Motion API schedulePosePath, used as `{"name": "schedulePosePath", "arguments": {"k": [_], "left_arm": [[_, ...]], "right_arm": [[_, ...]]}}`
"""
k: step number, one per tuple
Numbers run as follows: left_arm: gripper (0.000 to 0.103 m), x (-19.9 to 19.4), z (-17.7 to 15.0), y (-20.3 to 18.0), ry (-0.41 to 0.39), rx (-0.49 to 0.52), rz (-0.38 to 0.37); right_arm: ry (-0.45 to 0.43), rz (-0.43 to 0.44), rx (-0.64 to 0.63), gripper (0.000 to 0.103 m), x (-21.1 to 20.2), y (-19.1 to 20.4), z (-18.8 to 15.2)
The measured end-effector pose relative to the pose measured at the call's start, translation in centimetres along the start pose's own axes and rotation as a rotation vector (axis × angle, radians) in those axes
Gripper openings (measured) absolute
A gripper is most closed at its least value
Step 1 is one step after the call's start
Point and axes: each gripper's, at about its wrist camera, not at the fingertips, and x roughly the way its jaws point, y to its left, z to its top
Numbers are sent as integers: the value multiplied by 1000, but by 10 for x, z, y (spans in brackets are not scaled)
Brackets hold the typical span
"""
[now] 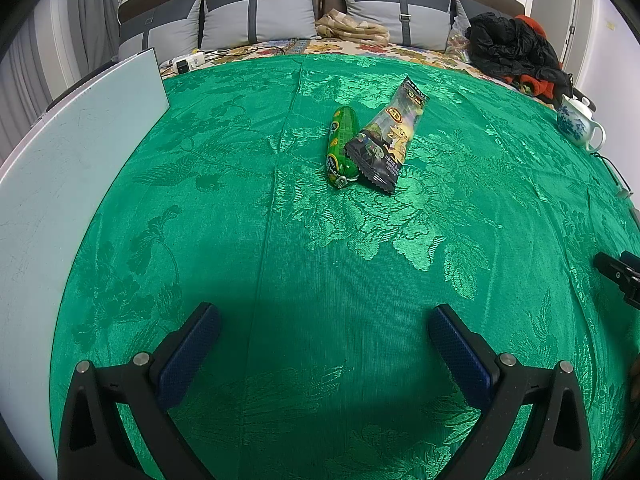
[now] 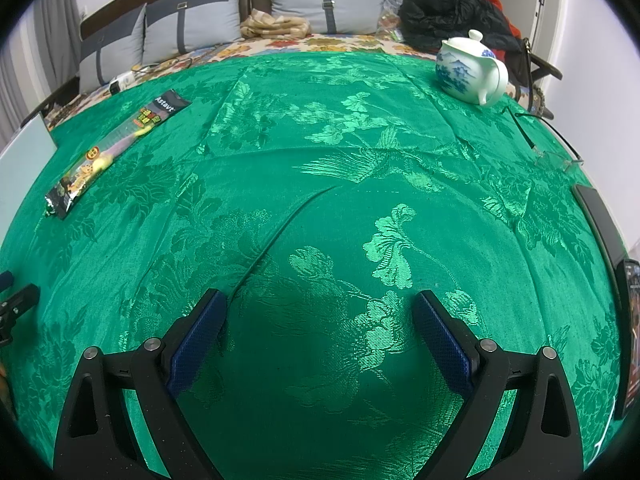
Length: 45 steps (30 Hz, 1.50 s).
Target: Organize snacks
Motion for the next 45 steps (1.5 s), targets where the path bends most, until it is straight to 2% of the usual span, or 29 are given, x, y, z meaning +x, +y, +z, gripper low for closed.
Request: {"name": "schedulePosePath", "arguments": {"k": [4, 7, 11, 13, 15, 16, 17, 18, 19, 22, 25, 26, 27, 28, 29, 33, 40, 45], "left_arm": [[103, 0, 0, 0, 2, 7, -4], [103, -1, 5, 3, 34, 43, -42], [103, -17, 48, 34, -59, -86, -70], [102, -13, 80, 51, -76, -178, -84], [102, -1, 106, 56, -61, -226, -86], [99, 10, 118, 54, -32, -224, -84], [92, 19, 125, 50, -9, -206, -77], [86, 32, 132, 41, 20, -168, -60], [83, 42, 135, 33, 42, -132, -41], [73, 63, 133, 12, 85, -46, -3], [62, 70, 129, 1, 91, -9, -18], [49, 71, 127, -3, 93, 6, -20], [28, 73, 125, -5, 100, 21, -25], [23, 73, 122, -8, 99, 41, -17], [23, 71, 120, -9, 93, 54, 0], [22, 54, 102, 7, 104, 15, -32], [23, -1, 32, 39, 123, 33, -56], [24, -16, 3, 52, 88, 16, -58]], "right_arm": [[0, 0, 0, 96, 0, 0, 0], [0, 0, 0, 96, 0, 0, 0], [0, 0, 0, 97, 0, 0, 0], [0, 1, 1, 97, 0, 0, 0], [0, 1, 1, 97, 0, 0, 0], [0, 1, 1, 97, 0, 0, 0], [0, 1, 1, 97, 0, 0, 0], [0, 3, 2, 97, 0, 0, 0], [0, 3, 2, 97, 0, 0, 0], [0, 3, 2, 97, 0, 0, 0], [0, 4, 2, 97, 0, 0, 0], [0, 4, 2, 97, 0, 0, 0], [0, 4, 3, 97, 0, 0, 0], [0, 4, 3, 97, 0, 0, 0], [0, 3, 3, 97, 0, 0, 0], [0, 4, 3, 97, 0, 0, 0], [0, 3, 3, 97, 0, 0, 0], [0, 4, 3, 97, 0, 0, 0]]}}
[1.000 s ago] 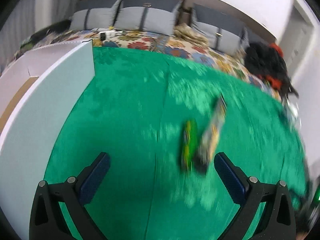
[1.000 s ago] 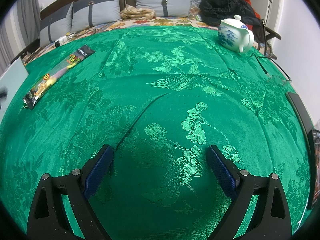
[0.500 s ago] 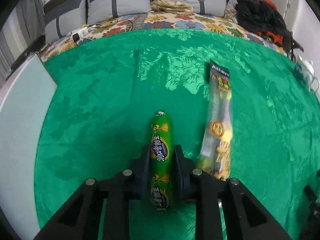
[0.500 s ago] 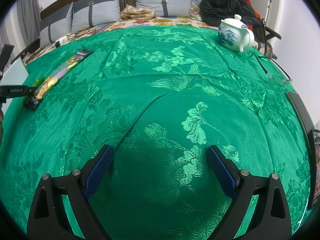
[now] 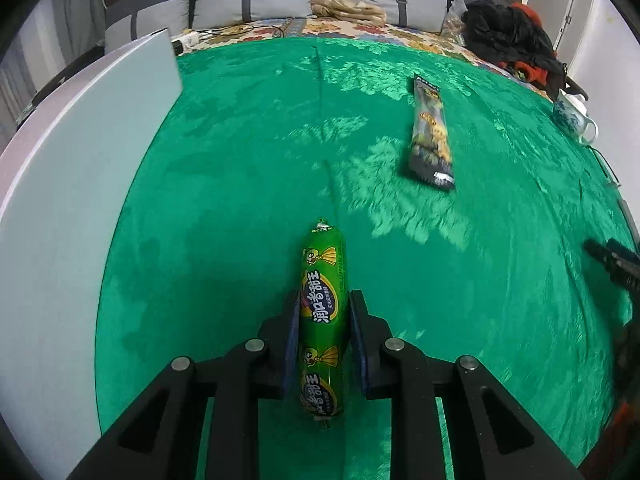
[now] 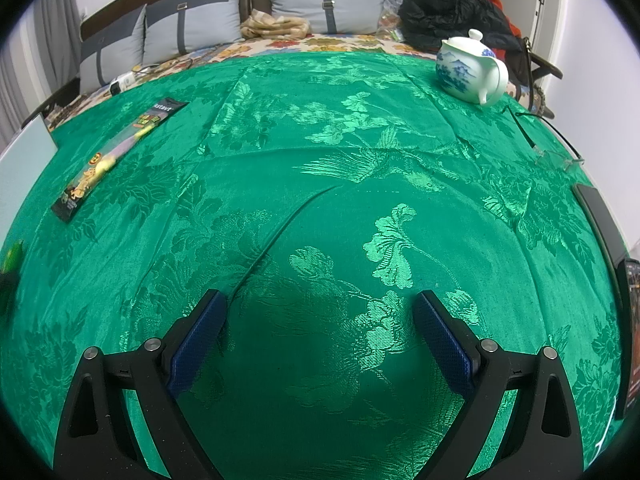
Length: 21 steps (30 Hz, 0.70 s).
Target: Organize snacks
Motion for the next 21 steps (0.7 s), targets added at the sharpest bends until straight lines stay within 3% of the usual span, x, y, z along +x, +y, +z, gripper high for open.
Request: {"name": "schedulePosePath", "arguments": {"k": [1, 2, 3, 5, 13, 21], "left_arm": [[28, -1, -3, 1, -21, -2, 1], [43, -1, -4, 2, -33, -1, 4], [65, 1, -5, 2, -40, -2, 18], [80, 4, -8, 4, -54, -5, 57], [102, 11, -13, 14, -93, -57, 96], [103, 14, -9, 16, -88, -62, 94]], "right_arm": [[0, 0, 0, 97, 0, 0, 0], [0, 0, 0, 97, 0, 0, 0], [0, 0, 0, 97, 0, 0, 0], [0, 0, 0, 97, 0, 0, 0], [0, 3, 2, 97, 0, 0, 0], [0, 3, 2, 97, 0, 0, 0]]}}
